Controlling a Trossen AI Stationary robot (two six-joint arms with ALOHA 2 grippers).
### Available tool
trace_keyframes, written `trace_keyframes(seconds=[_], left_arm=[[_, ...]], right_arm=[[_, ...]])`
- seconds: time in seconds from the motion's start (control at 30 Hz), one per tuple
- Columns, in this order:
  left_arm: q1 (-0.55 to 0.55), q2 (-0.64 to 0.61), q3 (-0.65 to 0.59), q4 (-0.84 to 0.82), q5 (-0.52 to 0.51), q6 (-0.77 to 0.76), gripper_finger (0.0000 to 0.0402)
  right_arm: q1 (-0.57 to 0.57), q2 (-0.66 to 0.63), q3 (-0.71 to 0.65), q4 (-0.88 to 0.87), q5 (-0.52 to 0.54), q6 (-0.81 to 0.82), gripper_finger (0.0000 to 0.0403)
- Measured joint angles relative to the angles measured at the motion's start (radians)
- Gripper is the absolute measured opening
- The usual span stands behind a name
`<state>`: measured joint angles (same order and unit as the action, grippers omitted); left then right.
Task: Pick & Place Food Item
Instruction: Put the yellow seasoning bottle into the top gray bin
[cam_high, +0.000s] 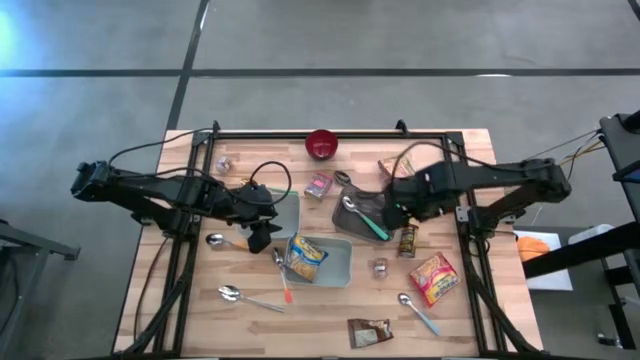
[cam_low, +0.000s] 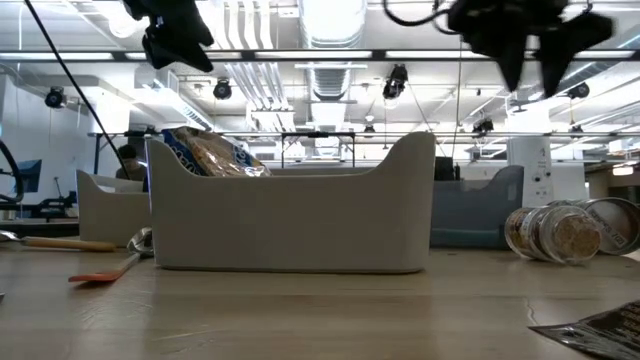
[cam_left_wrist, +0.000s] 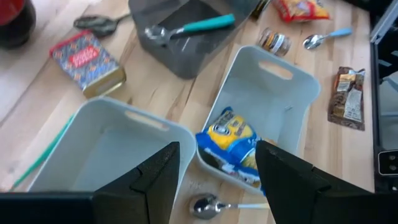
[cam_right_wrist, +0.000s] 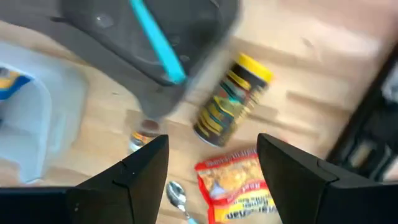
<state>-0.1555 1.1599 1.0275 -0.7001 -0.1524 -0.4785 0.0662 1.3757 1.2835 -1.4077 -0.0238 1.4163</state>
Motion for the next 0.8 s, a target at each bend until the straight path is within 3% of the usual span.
trace_keyframes(seconds=[0.17, 0.33, 0.8], left_arm=[[0.000, 0.000, 0.001, 0.044, 0.000, 0.067, 0.0213], [0.001, 0.000, 0.001, 0.053, 0.000, 0.120, 0.0213], [0.005, 0.000, 0.001, 0.046, 0.023, 0.134, 0.0213]], right_arm=[[0.096, -0.027, -0.100, 0.012, 0.000, 0.190, 0.0240], [0.154, -0.027, -0.201, 0.141, 0.021, 0.281, 0.0240], [0.166, -0.027, -0.497, 0.458, 0.037, 0.358, 0.0240]])
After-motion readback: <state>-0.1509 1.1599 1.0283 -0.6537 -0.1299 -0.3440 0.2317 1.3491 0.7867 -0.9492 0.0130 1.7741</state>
